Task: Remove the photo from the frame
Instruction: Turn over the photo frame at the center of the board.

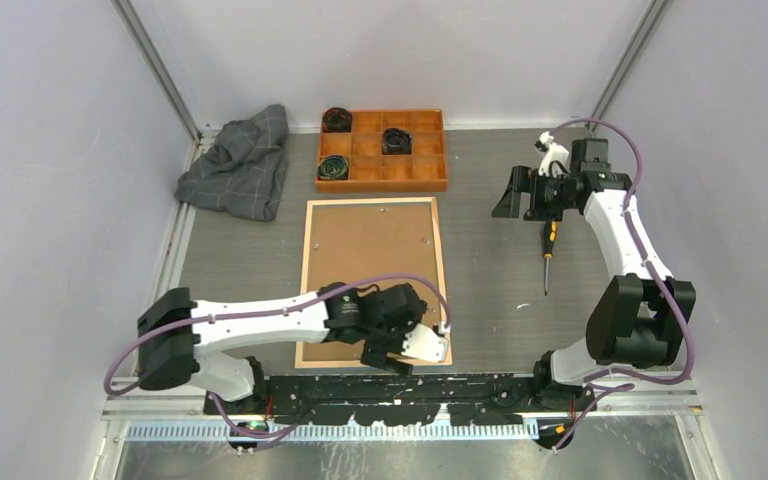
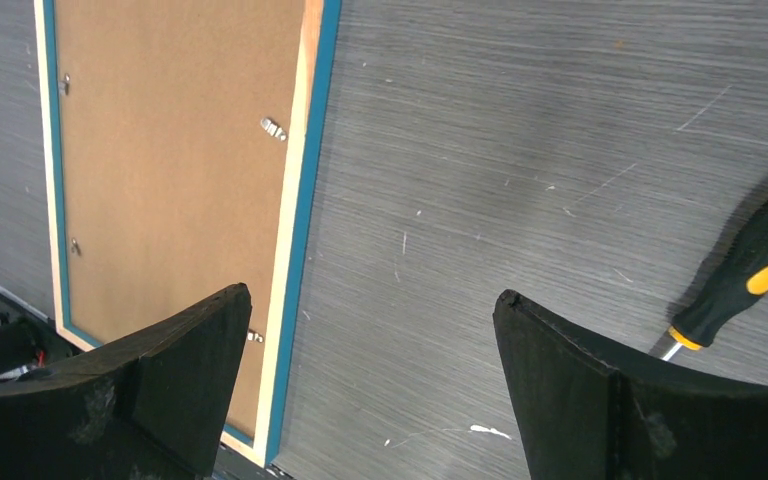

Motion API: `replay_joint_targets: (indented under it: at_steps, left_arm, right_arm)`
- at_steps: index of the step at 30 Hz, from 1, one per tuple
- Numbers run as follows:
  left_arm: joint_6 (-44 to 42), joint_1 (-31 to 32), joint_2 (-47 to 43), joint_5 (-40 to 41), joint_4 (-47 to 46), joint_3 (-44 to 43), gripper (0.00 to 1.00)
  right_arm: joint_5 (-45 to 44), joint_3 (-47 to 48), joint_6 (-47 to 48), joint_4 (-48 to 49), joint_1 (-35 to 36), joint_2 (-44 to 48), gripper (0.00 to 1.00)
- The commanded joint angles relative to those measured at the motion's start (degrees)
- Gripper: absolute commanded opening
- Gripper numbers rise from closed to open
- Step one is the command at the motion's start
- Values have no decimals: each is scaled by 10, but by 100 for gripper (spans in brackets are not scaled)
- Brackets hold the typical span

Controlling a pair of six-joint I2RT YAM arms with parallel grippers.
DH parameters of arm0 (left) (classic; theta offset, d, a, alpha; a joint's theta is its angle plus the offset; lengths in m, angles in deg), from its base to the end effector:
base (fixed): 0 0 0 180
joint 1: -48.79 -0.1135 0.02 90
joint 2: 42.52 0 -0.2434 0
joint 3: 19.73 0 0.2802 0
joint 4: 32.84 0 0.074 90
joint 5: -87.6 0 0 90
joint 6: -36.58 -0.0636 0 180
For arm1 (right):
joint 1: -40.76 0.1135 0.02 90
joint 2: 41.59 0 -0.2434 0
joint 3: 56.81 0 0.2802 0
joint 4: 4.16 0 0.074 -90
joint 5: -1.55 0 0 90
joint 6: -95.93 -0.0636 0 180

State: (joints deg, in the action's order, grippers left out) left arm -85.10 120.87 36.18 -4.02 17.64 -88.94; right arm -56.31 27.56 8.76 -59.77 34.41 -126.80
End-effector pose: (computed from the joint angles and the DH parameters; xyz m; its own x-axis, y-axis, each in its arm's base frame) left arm 0.0960 -0.3027 0.1869 0.2751 0.8555 -0.4387 0.9530 -0.1823 0.2420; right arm 0.3521 -0.0051 0.2454 -0.8175 0.0489 -0.5739 -0.2392 0.8776 0.4155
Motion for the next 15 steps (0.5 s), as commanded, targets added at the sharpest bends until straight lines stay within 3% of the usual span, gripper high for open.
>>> replay_joint_targets:
  at_steps: [1, 7, 15]
  left_arm:
    - [32, 43, 59, 26, 3, -39, 92]
    - [51, 71, 119, 21, 0, -43, 89]
    - [75, 82, 155, 5, 4, -50, 85]
  right_arm:
    - [21, -9, -1, 31, -25, 18, 95]
    - [46, -24, 27, 36, -26, 38, 95]
    - [70, -103, 73, 127, -26, 128, 97]
